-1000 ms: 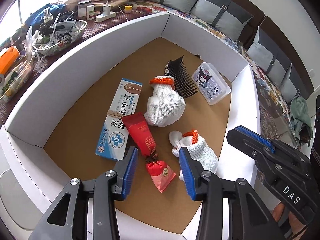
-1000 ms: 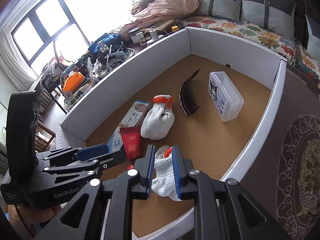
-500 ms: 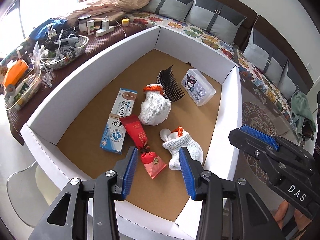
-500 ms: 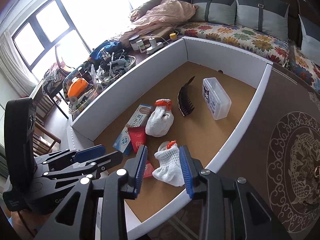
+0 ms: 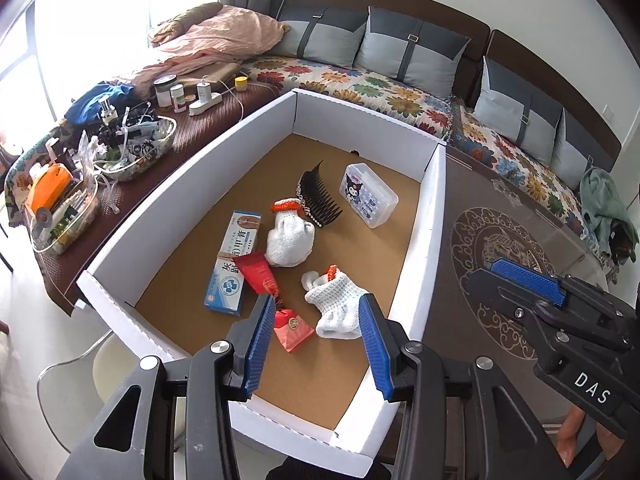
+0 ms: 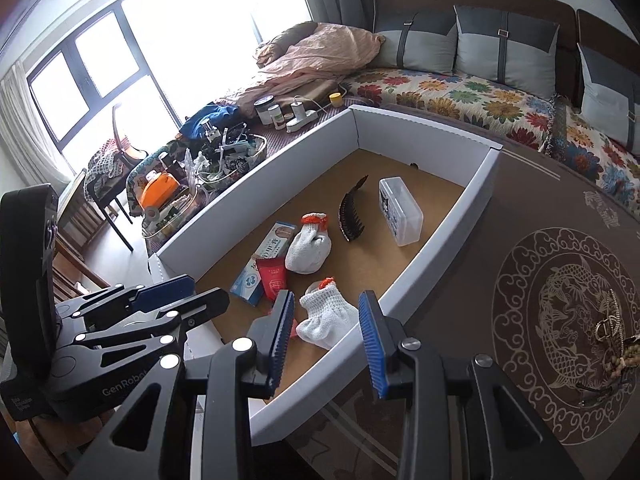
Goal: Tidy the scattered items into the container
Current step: 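Move both tools back over the table toward the glasses and bracelet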
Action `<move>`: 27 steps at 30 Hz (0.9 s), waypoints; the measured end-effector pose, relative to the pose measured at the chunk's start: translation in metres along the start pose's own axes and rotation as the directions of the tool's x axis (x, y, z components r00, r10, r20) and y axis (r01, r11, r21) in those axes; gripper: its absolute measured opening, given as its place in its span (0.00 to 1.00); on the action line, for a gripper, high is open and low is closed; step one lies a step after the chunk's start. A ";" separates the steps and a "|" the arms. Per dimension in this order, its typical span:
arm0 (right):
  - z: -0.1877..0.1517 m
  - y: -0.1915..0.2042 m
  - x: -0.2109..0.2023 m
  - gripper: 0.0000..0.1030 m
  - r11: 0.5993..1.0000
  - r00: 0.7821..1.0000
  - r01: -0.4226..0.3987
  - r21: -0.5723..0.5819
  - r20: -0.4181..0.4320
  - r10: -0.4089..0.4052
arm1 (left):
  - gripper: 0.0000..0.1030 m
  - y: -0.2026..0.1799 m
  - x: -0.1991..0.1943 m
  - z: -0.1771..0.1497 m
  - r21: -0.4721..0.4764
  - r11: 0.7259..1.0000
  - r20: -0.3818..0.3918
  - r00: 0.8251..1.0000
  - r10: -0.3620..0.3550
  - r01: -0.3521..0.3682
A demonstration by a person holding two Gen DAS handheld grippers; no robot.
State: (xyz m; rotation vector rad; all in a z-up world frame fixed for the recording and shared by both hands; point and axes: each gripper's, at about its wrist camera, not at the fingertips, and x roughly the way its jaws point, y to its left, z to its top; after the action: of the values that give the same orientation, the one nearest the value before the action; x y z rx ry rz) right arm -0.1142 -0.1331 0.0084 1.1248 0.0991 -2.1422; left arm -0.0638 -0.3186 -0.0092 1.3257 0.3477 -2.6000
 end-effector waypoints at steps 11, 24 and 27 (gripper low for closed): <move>-0.070 -0.045 -0.044 0.51 0.992 0.993 0.080 0.100 0.076 -0.087 | 0.92 -0.049 -0.033 -0.034 0.048 0.993 0.067 0.991 -0.114 0.111; -0.277 -0.228 -0.192 0.51 0.874 0.886 0.178 0.453 0.313 -0.343 | 0.93 -0.226 0.014 -0.143 0.339 0.879 -0.182 0.940 -0.289 0.336; -0.318 -0.263 -0.209 0.51 0.824 0.893 0.114 0.555 0.307 -0.330 | 0.93 -0.270 0.032 -0.150 0.417 0.819 -0.268 0.915 -0.302 0.393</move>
State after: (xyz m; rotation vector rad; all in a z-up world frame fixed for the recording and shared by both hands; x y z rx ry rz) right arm 0.0221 0.2968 -0.0959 0.9724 -0.6072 -2.6647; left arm -0.0440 -0.0195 -0.0889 1.8292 -0.0218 -2.9964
